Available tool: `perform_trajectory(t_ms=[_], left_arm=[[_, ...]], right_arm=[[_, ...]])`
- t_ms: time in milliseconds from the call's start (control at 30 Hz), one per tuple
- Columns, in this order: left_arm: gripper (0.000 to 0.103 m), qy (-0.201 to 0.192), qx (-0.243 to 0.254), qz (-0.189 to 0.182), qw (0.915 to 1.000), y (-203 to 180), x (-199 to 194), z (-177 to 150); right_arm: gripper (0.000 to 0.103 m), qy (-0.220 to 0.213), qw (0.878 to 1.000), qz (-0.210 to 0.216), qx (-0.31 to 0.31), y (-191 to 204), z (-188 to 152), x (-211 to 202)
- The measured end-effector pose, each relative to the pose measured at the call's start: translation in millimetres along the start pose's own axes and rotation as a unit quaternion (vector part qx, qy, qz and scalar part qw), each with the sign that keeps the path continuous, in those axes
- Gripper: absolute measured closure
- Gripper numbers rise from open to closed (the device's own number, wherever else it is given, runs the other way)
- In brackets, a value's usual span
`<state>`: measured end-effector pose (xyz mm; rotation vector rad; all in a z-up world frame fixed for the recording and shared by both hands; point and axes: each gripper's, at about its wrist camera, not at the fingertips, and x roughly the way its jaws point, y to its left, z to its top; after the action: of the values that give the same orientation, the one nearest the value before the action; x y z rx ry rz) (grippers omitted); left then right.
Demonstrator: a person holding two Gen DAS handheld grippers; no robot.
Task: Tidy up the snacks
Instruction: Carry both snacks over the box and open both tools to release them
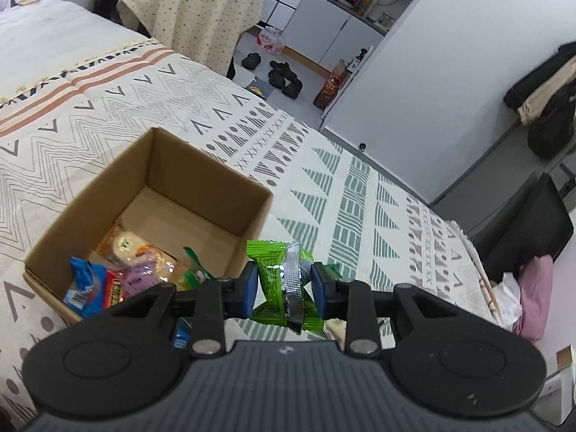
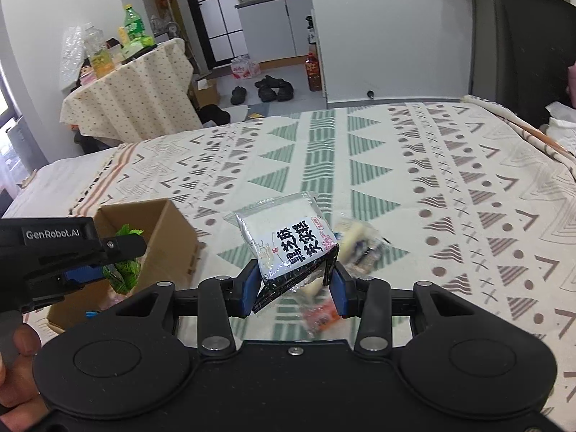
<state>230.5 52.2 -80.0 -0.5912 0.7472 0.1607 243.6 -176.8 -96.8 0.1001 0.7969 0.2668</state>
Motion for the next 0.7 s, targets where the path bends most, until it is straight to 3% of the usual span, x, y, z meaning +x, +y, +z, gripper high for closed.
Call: perform_trajectory(t_ms=[700], left_arm=[[0.072,-0.018,-0.081,0.009,0.9965,79.1,-0.5,41.2]], right_arm=[[0.063,-0.004,0.998,0.045,-0.034,85.8,19.3,27.8]])
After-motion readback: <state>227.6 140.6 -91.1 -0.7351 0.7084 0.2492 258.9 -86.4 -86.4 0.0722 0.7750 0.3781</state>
